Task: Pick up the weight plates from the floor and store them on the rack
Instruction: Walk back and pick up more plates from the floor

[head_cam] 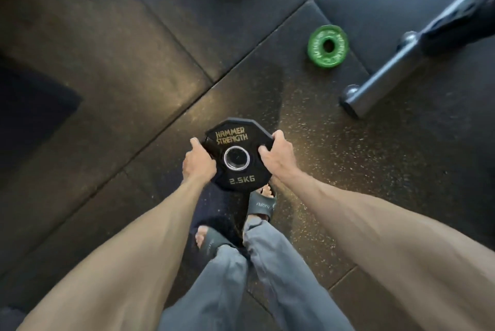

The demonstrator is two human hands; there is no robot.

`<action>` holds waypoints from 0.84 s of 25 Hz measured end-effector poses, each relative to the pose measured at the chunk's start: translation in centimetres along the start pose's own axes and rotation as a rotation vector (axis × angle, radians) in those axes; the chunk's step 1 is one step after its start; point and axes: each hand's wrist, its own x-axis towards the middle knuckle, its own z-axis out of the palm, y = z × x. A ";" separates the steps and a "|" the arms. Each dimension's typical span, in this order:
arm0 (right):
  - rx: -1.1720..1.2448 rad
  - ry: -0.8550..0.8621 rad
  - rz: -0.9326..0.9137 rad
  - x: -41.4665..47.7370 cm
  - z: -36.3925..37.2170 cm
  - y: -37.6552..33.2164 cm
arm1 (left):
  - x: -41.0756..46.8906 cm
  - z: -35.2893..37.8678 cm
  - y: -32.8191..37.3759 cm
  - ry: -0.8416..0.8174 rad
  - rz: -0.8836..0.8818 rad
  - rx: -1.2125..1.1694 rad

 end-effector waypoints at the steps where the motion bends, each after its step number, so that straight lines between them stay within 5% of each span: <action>1: 0.049 0.056 0.054 0.9 -1.9 0.3 | 0.5 -0.5 2.9 -0.002 0.065 0.042; 7: 0.203 0.304 0.173 7.3 -10.6 2.4 | 5.1 0.5 19.1 -0.091 0.351 0.285; 15: 0.383 0.496 0.546 21.0 -16.8 4.8 | 12.8 6.0 36.0 -0.180 0.518 0.464; 21: 0.471 0.627 0.548 31.5 -15.8 9.3 | 22.6 12.4 45.3 -0.226 0.625 0.557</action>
